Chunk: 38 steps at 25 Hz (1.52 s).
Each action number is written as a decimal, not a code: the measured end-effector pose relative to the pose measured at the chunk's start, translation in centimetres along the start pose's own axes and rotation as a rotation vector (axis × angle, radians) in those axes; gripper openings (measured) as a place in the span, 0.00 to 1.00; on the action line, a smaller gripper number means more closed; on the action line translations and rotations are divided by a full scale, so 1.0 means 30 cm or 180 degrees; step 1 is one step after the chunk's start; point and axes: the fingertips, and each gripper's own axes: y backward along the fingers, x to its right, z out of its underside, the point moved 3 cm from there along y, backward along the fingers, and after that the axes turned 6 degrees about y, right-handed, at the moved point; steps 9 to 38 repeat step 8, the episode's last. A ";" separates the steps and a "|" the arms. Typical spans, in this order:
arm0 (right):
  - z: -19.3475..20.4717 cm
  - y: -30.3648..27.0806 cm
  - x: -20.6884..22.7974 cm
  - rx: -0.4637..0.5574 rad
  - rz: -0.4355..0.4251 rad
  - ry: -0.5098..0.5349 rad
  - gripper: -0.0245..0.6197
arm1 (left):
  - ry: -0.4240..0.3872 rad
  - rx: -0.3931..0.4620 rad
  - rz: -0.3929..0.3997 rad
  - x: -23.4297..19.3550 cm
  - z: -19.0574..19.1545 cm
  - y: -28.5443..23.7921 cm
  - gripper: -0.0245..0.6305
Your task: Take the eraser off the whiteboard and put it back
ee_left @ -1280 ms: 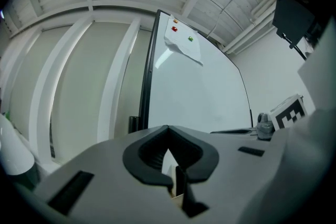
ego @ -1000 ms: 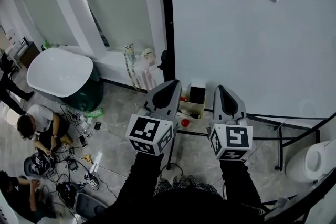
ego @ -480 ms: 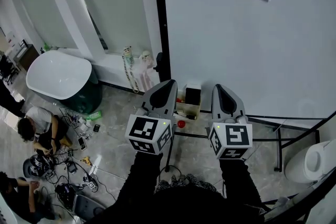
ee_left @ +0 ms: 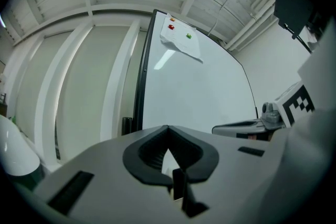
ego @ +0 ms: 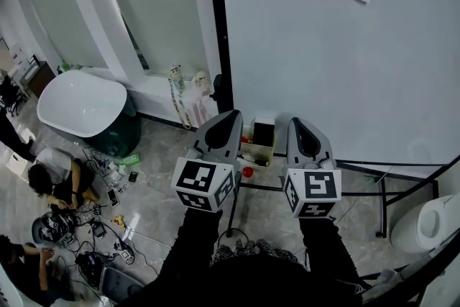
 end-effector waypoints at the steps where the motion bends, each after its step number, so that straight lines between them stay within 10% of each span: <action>1: 0.001 -0.002 -0.004 -0.0003 -0.0007 0.0006 0.05 | -0.0004 -0.0008 0.0006 0.002 0.002 0.000 0.04; 38: 0.011 -0.013 -0.018 -0.0032 -0.0046 -0.0019 0.05 | -0.0019 -0.0039 0.0028 0.002 0.012 0.002 0.04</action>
